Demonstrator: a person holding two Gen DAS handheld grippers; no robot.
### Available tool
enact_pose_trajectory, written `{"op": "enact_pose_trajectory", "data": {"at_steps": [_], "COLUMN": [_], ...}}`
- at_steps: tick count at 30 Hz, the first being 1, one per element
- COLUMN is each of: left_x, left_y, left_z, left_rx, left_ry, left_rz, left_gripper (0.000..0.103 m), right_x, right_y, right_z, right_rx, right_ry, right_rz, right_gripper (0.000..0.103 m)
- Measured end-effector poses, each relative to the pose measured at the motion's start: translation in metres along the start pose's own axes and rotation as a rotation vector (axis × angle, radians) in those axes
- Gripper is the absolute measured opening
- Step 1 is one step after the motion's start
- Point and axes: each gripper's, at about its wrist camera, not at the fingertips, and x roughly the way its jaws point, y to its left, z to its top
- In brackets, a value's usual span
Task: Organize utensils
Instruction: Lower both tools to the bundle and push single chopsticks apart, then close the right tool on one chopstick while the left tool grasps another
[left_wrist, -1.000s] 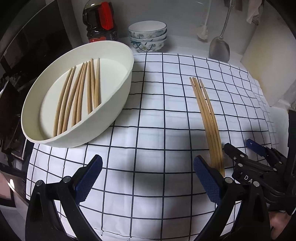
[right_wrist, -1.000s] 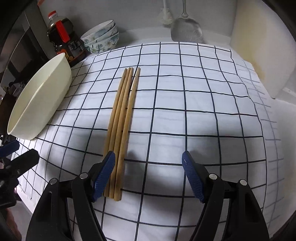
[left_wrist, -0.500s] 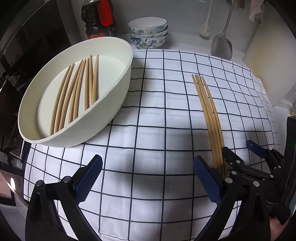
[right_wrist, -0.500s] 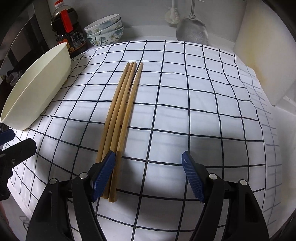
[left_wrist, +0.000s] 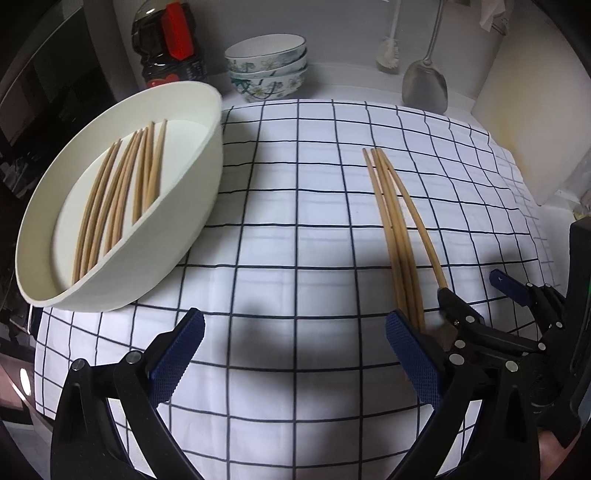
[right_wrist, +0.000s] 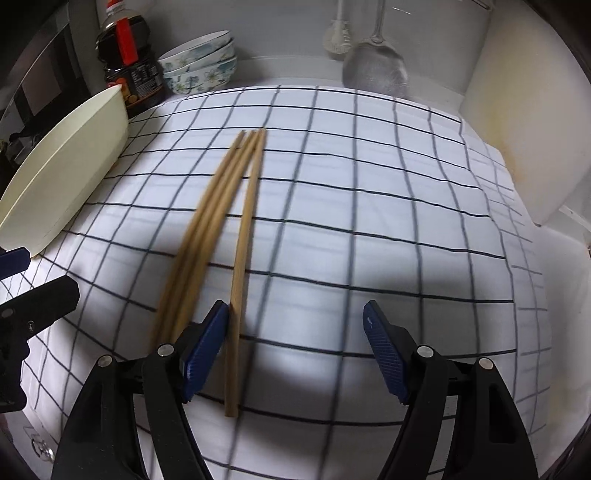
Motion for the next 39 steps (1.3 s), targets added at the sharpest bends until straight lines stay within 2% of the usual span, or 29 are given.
{"op": "enact_pose_trajectory", "data": {"at_steps": [8,12,23,26,29,32,33,34,37,38,39], "left_x": [0.022,0.034,0.043,0.048,0.051,0.053,0.052,0.051,0.050,0.051,0.051], "left_y": [-0.021,-0.030,-0.033,-0.032,-0.030,-0.030,-0.030,-0.032,-0.040,-0.042,-0.044], "left_z": [-0.004,-0.008,-0.009,-0.006,0.001,0.009,0.011,0.014,0.021,0.023,0.024], "left_rx": [0.041,0.058,0.054,0.031,0.016,0.010,0.007,0.012,0.035,0.043,0.048], "left_ry": [-0.005,0.013,0.013,0.005,-0.004,-0.028,-0.037,-0.049,-0.066,-0.069,-0.070], "left_rz": [-0.038,-0.020,-0.029,0.007,0.001,-0.002,-0.003,-0.004,-0.014,-0.018,-0.025], "left_gripper": [0.097,0.097,0.098,0.098,0.096,0.085,0.075,0.061,0.037,0.034,0.026], "right_x": [0.000,0.000,-0.001,0.001,0.003,0.005,0.006,0.007,0.009,0.010,0.010], "right_y": [-0.033,-0.047,-0.044,-0.044,-0.042,-0.040,-0.039,-0.037,-0.030,-0.028,-0.027], "right_z": [0.001,0.003,0.000,0.003,0.005,0.010,0.013,0.016,0.023,0.026,0.027], "right_rx": [-0.010,0.021,0.012,0.012,-0.015,-0.032,-0.037,-0.044,-0.074,-0.078,-0.083], "right_ry": [-0.027,-0.026,-0.051,-0.060,-0.074,-0.079,-0.078,-0.077,-0.073,-0.071,-0.069], "right_rz": [-0.021,-0.009,0.015,0.005,0.006,0.019,0.026,0.032,0.048,0.053,0.054], "right_gripper": [0.071,0.071,0.071,0.071,0.070,0.062,0.054,0.046,0.029,0.026,0.018]}}
